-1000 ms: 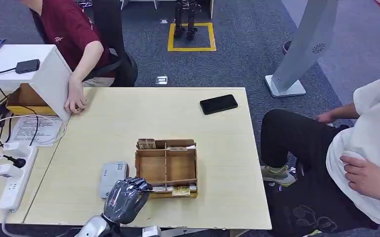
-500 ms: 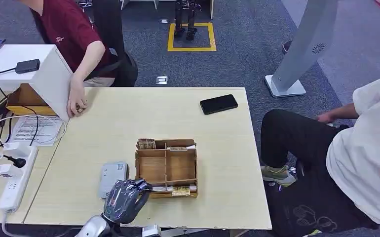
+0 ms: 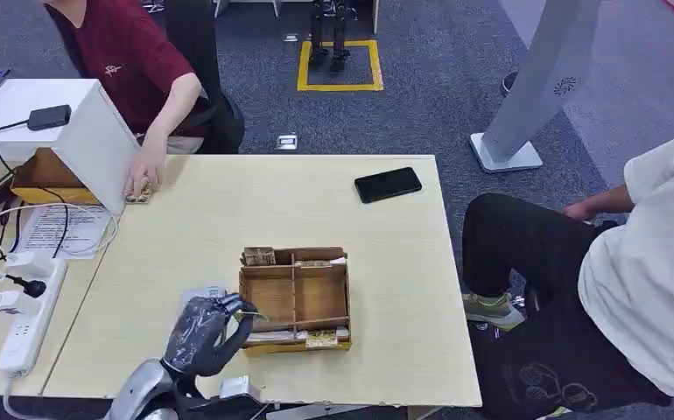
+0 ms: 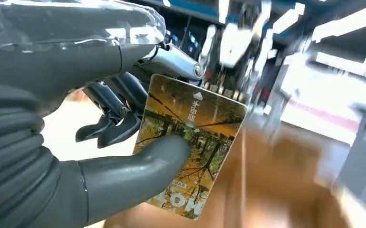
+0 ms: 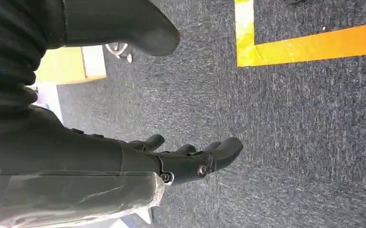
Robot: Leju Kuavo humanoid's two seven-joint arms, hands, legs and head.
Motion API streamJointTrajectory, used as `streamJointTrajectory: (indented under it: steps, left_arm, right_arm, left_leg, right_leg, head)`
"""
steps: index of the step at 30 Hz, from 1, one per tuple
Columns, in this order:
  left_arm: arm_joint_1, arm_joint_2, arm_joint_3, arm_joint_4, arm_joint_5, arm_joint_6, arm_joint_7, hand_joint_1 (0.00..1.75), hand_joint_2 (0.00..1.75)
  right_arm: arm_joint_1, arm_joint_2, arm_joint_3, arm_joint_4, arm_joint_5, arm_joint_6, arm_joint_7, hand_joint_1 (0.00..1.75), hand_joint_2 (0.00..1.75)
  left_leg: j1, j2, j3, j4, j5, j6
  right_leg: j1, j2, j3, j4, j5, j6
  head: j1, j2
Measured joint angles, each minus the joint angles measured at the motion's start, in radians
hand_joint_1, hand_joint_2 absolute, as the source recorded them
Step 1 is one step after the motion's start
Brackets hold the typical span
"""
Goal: Pass the card to the sensor for recognition and then transmit it.
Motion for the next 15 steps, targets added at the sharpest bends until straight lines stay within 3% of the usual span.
streamJointTrajectory:
  steps: [4,6,10,15]
  left_arm:
    - [-0.043,0.063,0.104,-0.162,0.107,-0.098,-0.029,1.75,1.75]
    - [-0.055,0.086,0.163,-0.212,0.122,-0.123,-0.032,1.59,1.75]
    - [-0.067,0.124,0.269,-0.249,0.142,-0.147,-0.027,1.75,1.75]
    - [-0.068,0.143,0.371,-0.256,0.159,-0.162,-0.031,1.75,1.75]
  right_arm:
    - [0.0,0.0,0.0,0.0,-0.002,0.002,0.007,0.0,1.75]
    - [0.0,0.0,0.0,0.0,0.0,0.003,0.011,0.0,1.75]
    - [0.0,0.002,0.0,0.0,0.001,0.003,0.013,0.0,1.75]
    - [0.0,0.005,0.0,0.0,0.004,0.003,0.013,0.0,1.75]
  left_leg:
    - [0.0,0.0,0.0,0.0,0.001,0.0]
    - [0.0,0.0,0.0,0.0,0.001,0.0]
    - [0.0,0.0,0.0,0.0,0.001,0.0]
    - [0.0,0.0,0.0,0.0,0.001,0.0]
  right_leg:
    - [0.0,0.0,0.0,0.001,0.0,0.0]
    - [0.0,0.0,0.0,0.001,0.0,0.0]
    - [0.0,0.0,0.0,0.001,0.0,0.0]
    - [0.0,0.001,0.0,0.001,0.0,0.0]
  head:
    - [0.0,0.0]
    - [0.0,0.0]
    - [0.0,0.0]
    - [0.0,0.0]
